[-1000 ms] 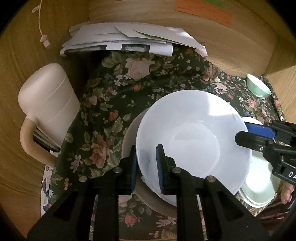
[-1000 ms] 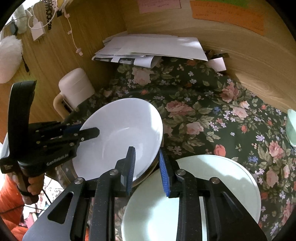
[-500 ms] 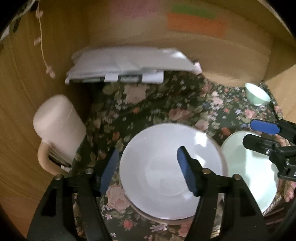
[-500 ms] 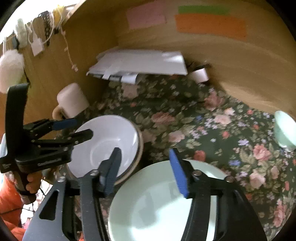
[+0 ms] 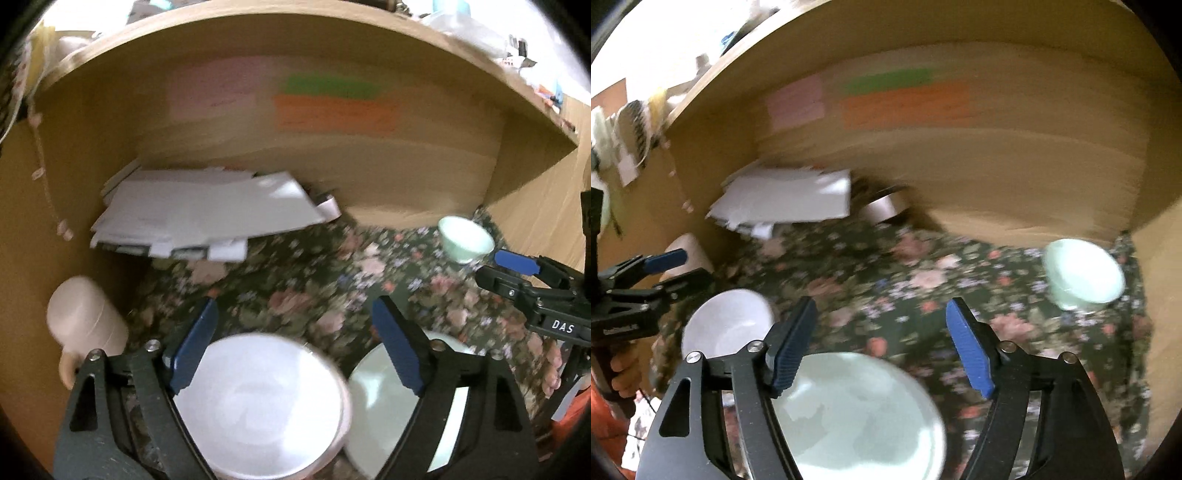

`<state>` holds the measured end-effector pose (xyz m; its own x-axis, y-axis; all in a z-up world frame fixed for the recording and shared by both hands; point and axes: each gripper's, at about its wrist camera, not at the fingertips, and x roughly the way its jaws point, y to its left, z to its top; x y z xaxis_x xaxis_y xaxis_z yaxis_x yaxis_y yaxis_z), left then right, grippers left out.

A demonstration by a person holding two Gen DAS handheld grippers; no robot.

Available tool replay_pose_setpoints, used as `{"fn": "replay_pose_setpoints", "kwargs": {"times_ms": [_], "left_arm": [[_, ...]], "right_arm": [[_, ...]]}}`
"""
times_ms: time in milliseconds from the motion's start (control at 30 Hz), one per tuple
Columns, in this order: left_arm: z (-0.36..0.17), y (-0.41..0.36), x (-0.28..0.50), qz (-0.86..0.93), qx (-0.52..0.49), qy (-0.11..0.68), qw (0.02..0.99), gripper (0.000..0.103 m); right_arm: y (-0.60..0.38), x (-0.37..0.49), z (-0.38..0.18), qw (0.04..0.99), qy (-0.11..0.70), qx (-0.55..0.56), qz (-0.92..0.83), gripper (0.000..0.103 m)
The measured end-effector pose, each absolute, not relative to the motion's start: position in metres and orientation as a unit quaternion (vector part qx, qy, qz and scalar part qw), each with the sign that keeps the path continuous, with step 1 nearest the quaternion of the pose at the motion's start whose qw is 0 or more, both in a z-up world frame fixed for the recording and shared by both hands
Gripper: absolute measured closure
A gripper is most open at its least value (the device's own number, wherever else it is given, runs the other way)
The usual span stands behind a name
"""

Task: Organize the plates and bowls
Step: 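Move both tools to the rim of the mint green bowl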

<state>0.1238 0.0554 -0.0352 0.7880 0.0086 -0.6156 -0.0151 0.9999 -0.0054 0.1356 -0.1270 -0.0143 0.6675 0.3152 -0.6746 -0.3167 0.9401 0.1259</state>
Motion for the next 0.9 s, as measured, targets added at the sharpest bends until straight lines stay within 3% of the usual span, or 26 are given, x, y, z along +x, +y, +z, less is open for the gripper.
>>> {"fn": "replay_pose_setpoints", "kwargs": {"times_ms": [367,733,900], "left_arm": [[-0.038,0.026,0.197,-0.023,-0.004,0.359,0.933,0.015],[-0.063,-0.013,0.259,-0.038,0.036,0.396,0.917,0.015],[-0.077,-0.032,0.279,-0.052,0.055,0.413,0.908,0.015]], "right_arm": [[-0.207,0.167,-0.002,0.937,0.347,-0.008,0.049,0.033],[-0.286,0.224,-0.049,0.913,0.405,0.039,-0.039,0.033],[-0.313,0.248,-0.078,0.891,0.443,0.078,-0.053,0.047]]}}
